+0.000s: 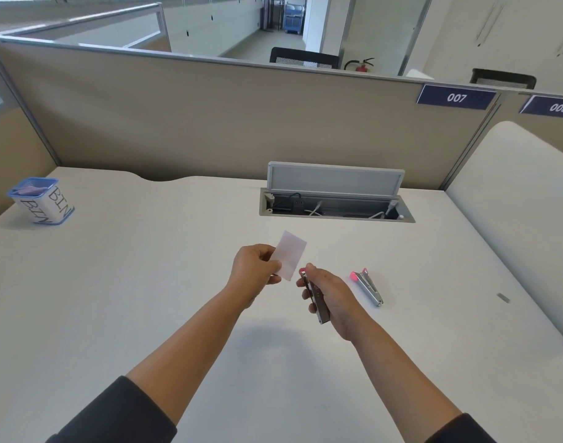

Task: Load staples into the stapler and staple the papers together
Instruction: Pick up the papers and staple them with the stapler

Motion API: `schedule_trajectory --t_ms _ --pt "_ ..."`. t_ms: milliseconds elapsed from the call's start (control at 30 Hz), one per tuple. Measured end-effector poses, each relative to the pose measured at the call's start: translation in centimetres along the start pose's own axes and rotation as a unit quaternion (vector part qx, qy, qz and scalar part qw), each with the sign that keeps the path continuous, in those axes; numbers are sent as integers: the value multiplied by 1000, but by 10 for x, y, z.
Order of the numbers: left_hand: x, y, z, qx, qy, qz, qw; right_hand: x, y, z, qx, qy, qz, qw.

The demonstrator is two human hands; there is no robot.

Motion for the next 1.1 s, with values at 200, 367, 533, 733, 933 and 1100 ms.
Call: schedule_trajectory --t_ms 200,367,533,733,933,1100 --pt "3 7 2 -34 -4 32 999 -6 0 2 1 -11 -6 1000" --pt "10 12 3 -48 9 69 996 -5 0 4 -7 -25 9 1000" --pt "3 13 2 -42 -29 78 996 -8 1 4 -10 -38 11 999" --pt "-7 13 1 -39 -80 127 988 -10 2 4 -11 -12 1 1000" --pt "-8 14 3 -37 -93 147 984 -8 -3 -1 5 10 2 1000" --pt "-10 16 5 -47 -93 135 985 -6 -6 -1 25 24 11 999"
Point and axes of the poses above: each hand's wrist, its own z-axis towards the middle knuckle, its own x-axis out of the back of the hand, y = z × x, the point moved 10 cm from there along z, towards the middle knuckle, and after that the axes turned 15 degrees about -x, right-handed, at the moved point
